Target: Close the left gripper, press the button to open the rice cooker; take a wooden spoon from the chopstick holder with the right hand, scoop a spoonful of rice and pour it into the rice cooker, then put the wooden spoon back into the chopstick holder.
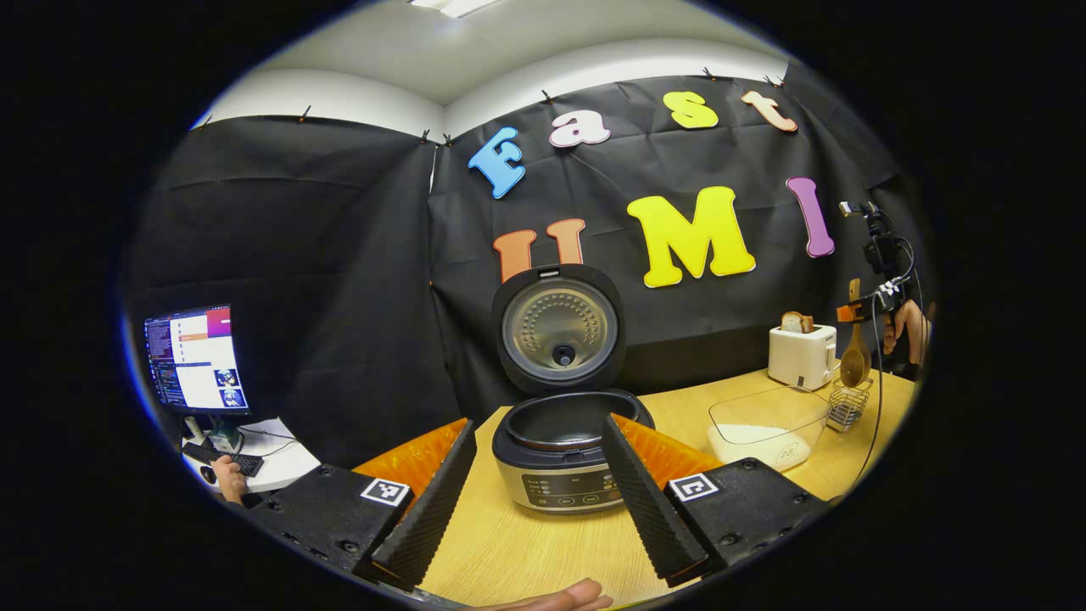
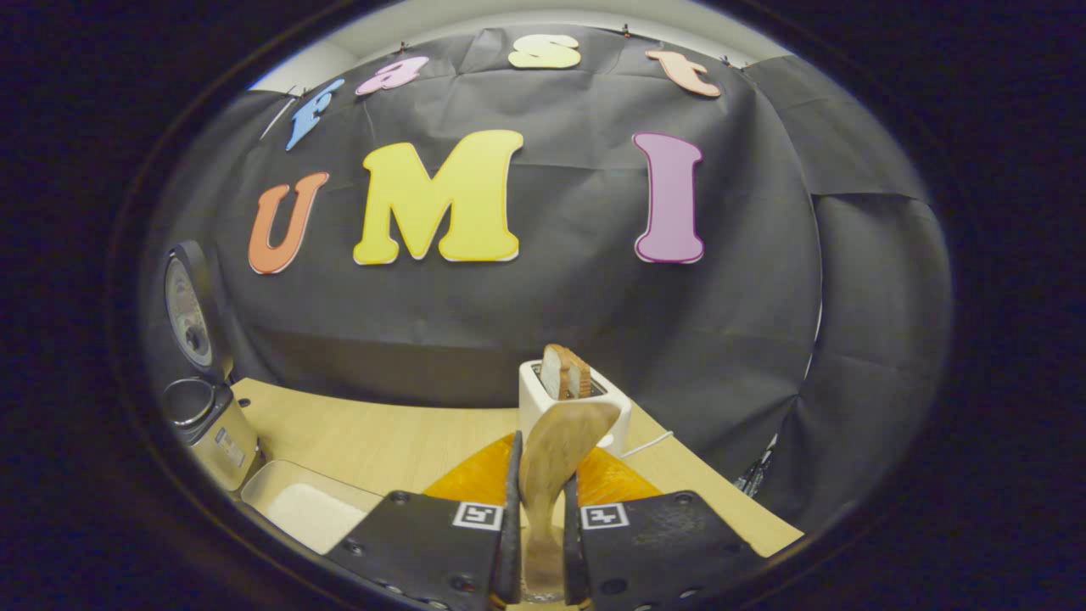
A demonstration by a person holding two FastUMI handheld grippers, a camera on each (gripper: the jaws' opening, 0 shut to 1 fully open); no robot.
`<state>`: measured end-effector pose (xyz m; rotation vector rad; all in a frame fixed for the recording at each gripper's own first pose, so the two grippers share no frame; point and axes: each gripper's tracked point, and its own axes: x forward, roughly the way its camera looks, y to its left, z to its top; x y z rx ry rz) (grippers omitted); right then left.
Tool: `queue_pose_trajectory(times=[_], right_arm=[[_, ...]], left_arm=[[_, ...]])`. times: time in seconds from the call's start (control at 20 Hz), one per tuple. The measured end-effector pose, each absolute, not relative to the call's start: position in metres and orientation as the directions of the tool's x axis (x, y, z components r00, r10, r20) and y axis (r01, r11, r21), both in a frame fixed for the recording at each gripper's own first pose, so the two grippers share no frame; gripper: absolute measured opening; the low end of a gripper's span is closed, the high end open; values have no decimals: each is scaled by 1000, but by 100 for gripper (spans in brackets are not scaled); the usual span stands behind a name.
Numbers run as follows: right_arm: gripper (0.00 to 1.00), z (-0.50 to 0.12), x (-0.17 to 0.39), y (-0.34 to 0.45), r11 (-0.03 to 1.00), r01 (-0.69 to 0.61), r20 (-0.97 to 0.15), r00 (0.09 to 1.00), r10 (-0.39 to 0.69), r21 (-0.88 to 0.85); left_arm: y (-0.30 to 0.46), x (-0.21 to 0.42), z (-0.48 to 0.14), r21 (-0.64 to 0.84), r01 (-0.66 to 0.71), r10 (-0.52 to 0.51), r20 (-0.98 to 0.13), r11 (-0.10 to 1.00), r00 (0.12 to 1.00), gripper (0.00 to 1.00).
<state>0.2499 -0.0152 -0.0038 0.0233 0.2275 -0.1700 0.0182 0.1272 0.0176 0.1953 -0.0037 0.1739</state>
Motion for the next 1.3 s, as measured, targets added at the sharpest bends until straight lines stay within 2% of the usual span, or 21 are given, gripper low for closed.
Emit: queue_pose_trajectory(times=[0.05,0.1,0.15,0.2,0.25,0.6,0.65,0.7,0.75,0.8,0.85,0.9,1.05,1.3], right_arm=[[26,-12,250,-17,984,177,-253,952,-171,-1],[39,-15,250,-18,983,182,-259,949,-178,-12],[41,-14,252,-20,980,195,-253,948,-195,-23],[41,-13,253,-23,978,205,-246,947,-207,-34],[35,-12,251,-25,977,209,-244,946,-212,-40],[39,-10,243,-38,973,229,-238,943,-232,-40],[46,-9,239,-39,974,222,-232,947,-224,-36],[49,-8,236,-42,975,220,-228,948,-223,-38],[58,-6,232,-47,974,220,-220,949,-225,-47],[72,-3,227,-50,975,215,-203,954,-222,-53],[72,-2,223,-53,976,212,-186,958,-218,-50],[89,-2,221,-55,978,202,-178,962,-208,-48],[93,-24,212,-61,981,194,-208,958,-196,-34],[97,-33,187,-41,995,89,-147,985,-93,-36]], left_arm=[[127,19,17,197,-169,169,20,966,985,95],[128,19,16,199,-169,168,19,965,986,95],[129,20,16,201,-170,169,19,965,985,95],[127,20,15,203,-168,168,16,965,986,95],[126,21,14,203,-164,165,11,965,986,95],[118,22,15,207,-158,159,13,965,987,95],[118,22,15,200,-155,157,9,967,988,95],[117,22,13,190,-154,157,4,970,988,95],[114,23,12,178,-151,153,-1,972,988,95],[112,23,12,171,-154,157,-4,973,988,95],[111,22,13,175,-161,164,-5,971,986,95],[108,24,14,182,-160,163,-2,970,987,95],[94,30,5,160,-147,153,-26,976,988,95],[91,40,-7,92,-201,208,-70,975,976,95]])
